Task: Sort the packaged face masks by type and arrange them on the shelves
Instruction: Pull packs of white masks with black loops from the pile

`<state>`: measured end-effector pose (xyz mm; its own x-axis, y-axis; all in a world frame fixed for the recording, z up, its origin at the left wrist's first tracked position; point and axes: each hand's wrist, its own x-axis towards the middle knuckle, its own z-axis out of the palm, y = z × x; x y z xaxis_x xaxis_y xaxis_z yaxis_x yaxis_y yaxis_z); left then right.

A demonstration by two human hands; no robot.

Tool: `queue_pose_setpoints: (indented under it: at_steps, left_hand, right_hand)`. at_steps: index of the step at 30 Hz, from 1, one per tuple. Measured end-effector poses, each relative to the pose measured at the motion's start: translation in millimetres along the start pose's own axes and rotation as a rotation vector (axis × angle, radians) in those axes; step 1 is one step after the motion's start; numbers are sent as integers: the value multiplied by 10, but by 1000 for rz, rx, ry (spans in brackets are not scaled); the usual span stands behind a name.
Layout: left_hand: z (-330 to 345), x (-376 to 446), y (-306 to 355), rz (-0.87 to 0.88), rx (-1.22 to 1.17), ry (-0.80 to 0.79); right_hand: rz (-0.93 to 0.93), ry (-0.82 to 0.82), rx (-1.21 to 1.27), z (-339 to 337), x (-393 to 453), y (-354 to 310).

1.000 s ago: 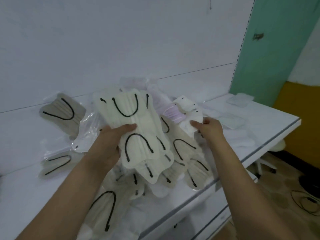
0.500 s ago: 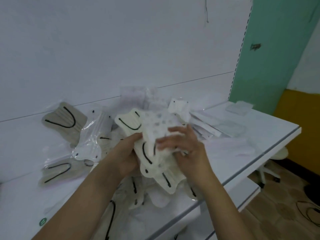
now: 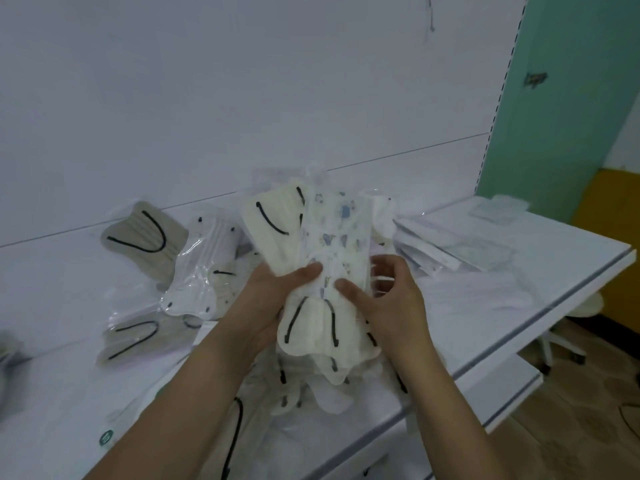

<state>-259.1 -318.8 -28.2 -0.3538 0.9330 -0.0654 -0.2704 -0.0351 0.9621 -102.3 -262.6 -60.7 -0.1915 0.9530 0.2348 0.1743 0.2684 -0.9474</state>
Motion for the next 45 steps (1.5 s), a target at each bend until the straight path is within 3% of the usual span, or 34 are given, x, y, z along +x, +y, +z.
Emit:
queue_pose_setpoints:
  at_steps: [4, 6, 8, 10, 12, 14, 15, 17, 19, 23, 25, 30, 33, 37, 41, 43, 45]
  left_hand:
    - [-8, -41, -16, 11, -30, -110]
    - [-53, -27, -21, 5, -19, -89]
    - [-101, 8, -39, 22, -37, -6]
    - [-153, 46, -54, 57, -74, 107]
    - [-206, 71, -54, 97, -104, 176]
    - [-254, 90, -59, 129, -120, 214]
    - [-265, 97, -67, 138, -123, 229]
    - [-276, 105, -93, 146, -121, 253]
    - [-280, 105, -121, 147, -118, 266]
    - [-253, 97, -126, 141, -115, 243]
    - [-243, 105, -107, 126, -121, 244]
    - [-276, 153, 23, 53, -204, 211]
    - [-291, 135, 69, 2, -254, 183]
    - [-417, -19, 224, 44, -309, 115]
    - [-665, -283, 374, 46, -281, 110]
    - [-828, -413, 374, 87, -192, 194]
    - [-1091, -579, 438, 158, -138, 335]
  right_hand:
    - [159, 8, 277, -20, 71, 25]
    - [278, -2, 484, -85, 78, 14]
    - [327, 0, 520, -203, 120, 66]
    - [298, 10, 347, -361, 235, 201]
    - [270, 23, -51, -513, 387, 364]
    - [253, 158, -504, -614, 541, 479]
    - [185, 292, -608, -620, 615, 461]
    - [-13, 475, -523, -555, 827, 303]
    - [-49, 435, -463, -423, 1174, 158]
    - [234, 80, -588, -271, 1986, 101]
    - [177, 23, -399, -265, 2230, 90]
    - [-365, 318, 57, -244, 2007, -490]
    - [-552, 12, 205, -138, 1373, -714]
    - [-737, -450, -137, 22, 695, -372]
    - [-732, -661, -211, 275, 402, -264]
    - [-691, -778, -164, 450, 226, -374]
    - [-629, -773, -148, 612, 16, -536]
